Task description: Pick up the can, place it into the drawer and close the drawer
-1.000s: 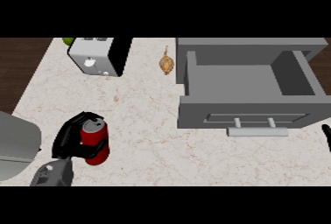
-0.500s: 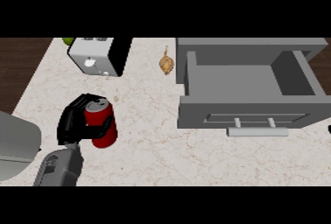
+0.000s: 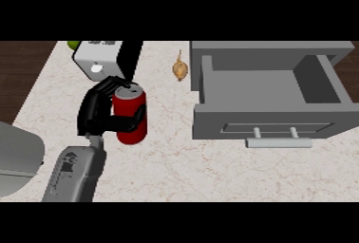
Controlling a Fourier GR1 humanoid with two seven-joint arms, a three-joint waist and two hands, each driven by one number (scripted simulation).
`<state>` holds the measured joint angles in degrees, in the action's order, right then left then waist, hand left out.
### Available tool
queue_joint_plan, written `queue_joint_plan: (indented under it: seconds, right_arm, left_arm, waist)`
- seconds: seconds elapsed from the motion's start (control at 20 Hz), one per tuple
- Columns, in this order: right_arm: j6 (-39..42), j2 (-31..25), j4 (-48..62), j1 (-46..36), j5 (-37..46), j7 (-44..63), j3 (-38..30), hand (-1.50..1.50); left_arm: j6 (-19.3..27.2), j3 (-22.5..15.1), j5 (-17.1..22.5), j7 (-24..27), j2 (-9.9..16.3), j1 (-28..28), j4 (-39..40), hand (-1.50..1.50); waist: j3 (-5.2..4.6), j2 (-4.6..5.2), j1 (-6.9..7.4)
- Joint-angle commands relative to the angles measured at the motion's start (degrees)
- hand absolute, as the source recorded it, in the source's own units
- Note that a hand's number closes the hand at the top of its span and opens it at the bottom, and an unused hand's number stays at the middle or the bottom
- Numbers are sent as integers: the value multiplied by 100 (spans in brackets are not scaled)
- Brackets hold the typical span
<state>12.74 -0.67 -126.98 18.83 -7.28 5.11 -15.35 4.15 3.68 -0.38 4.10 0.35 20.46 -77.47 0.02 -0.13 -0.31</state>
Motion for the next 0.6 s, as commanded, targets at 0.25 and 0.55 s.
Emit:
queue_joint_plan:
  seconds: [0.25,0.55]
  right_arm:
    - [-100,-21,200,-374,48,97,-43,-150]
    - [-65,52,-302,-15,23,262,54,-150]
  left_arm:
    - [846,-872,-30,-1528,-35,1247,-488,150]
    - [1510,-1229,-68,-2034,-35,2493,24,150]
  waist:
    - [0,7,4]
    - [-1,7,-67]
